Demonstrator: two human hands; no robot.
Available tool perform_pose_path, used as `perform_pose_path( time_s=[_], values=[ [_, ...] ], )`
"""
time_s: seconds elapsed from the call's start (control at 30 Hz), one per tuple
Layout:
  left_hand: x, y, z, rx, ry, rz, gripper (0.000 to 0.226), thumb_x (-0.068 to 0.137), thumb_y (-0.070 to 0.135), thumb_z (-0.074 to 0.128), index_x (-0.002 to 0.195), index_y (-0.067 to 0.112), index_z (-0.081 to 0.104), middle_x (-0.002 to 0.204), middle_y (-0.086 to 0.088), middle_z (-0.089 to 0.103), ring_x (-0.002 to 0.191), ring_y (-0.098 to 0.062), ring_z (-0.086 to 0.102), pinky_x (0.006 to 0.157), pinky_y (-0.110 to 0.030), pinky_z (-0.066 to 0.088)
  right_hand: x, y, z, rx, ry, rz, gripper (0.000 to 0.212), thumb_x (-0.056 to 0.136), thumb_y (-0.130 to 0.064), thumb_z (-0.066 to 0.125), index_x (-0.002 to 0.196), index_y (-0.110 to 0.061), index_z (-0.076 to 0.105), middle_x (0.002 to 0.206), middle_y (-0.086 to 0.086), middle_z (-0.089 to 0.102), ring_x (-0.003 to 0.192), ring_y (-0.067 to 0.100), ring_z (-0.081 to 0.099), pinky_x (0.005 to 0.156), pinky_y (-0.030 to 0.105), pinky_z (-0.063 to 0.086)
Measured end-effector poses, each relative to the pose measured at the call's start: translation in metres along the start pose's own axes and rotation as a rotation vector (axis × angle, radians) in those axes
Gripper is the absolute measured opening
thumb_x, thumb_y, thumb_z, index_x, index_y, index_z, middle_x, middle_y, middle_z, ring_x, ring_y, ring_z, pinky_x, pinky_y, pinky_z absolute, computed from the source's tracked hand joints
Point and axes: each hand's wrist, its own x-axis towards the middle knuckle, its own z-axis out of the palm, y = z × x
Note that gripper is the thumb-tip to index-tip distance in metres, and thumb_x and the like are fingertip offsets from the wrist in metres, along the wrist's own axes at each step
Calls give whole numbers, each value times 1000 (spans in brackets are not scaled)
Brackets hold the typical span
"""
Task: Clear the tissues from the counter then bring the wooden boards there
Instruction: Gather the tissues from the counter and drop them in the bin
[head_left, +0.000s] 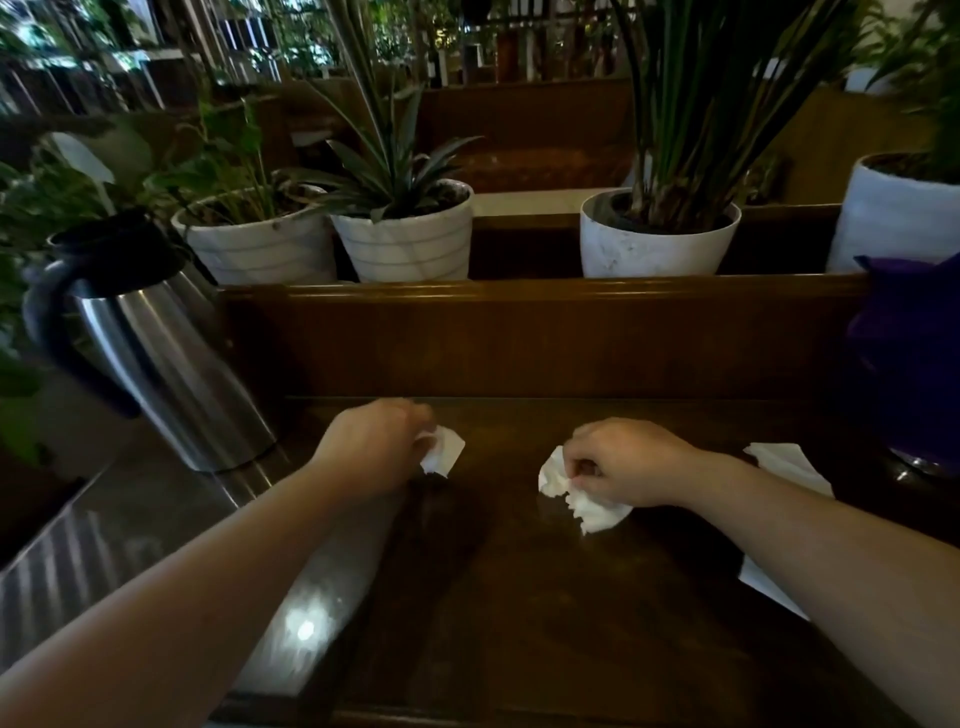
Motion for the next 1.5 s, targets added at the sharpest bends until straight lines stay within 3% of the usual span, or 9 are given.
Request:
perform_pose_path(
  time_s=[0.2,0.4,0.57,0.8,0.93,1.1,1.27,1.37,1.5],
  values=[
    [17,-12,18,32,-75,-109,30,94,38,47,119,25,54,113,1,61,96,-16,59,77,-33,52,7,-5,-11,-11,100,-8,9,92,-33,55,93,-27,62,94,-10,57,80,6,54,67,27,47],
    [16,-13,34,44,-142,-91,43,89,53,48,124,27,50,127,0,55,106,-18,57,81,-35,51,0,-5,-19,5,137,41,10,92,-32,55,93,-26,64,94,-9,58,79,6,55,69,29,51],
    [19,0,31,43,-143,7,29,93,36,48,121,27,51,110,2,60,88,-13,59,73,-31,53,-21,1,-22,12,188,117,8,92,-31,56,91,-27,62,92,-10,56,79,5,54,68,26,49],
    [15,61,14,-108,-30,350,25,95,33,47,117,25,55,112,4,60,92,-12,59,72,-27,50,-82,18,-22,97,250,334,3,90,-33,61,88,-35,61,89,-16,56,82,2,56,70,27,50],
    [15,96,14,-136,24,478,26,94,36,46,115,25,57,109,4,61,90,-11,60,73,-32,54,-123,24,-16,103,242,430,8,90,-30,62,85,-36,59,86,-17,55,79,0,55,65,21,41],
    [17,130,17,-135,43,544,24,94,37,47,113,27,58,107,6,62,86,-9,60,71,-31,55,-161,35,-1,60,222,490,5,88,-25,63,90,-27,67,83,-17,55,78,0,53,68,22,44],
    [24,156,13,-122,44,561,24,93,38,48,112,27,58,106,7,61,85,-10,60,70,-32,55,-176,49,15,83,169,507,12,88,-29,60,82,-38,56,84,-17,57,80,3,56,68,25,44],
    [27,171,14,-113,56,572,24,93,38,47,112,28,57,105,8,61,84,-9,59,68,-29,54,-176,55,21,80,182,490,3,89,-32,58,87,-33,60,87,-17,55,84,7,56,70,27,47],
    [30,188,17,-109,33,579,24,93,37,47,113,28,57,105,8,62,83,-7,58,67,-26,52,-177,58,27,67,151,443,32,81,-56,55,95,-28,61,92,-15,55,83,8,57,71,32,51]
  ],
)
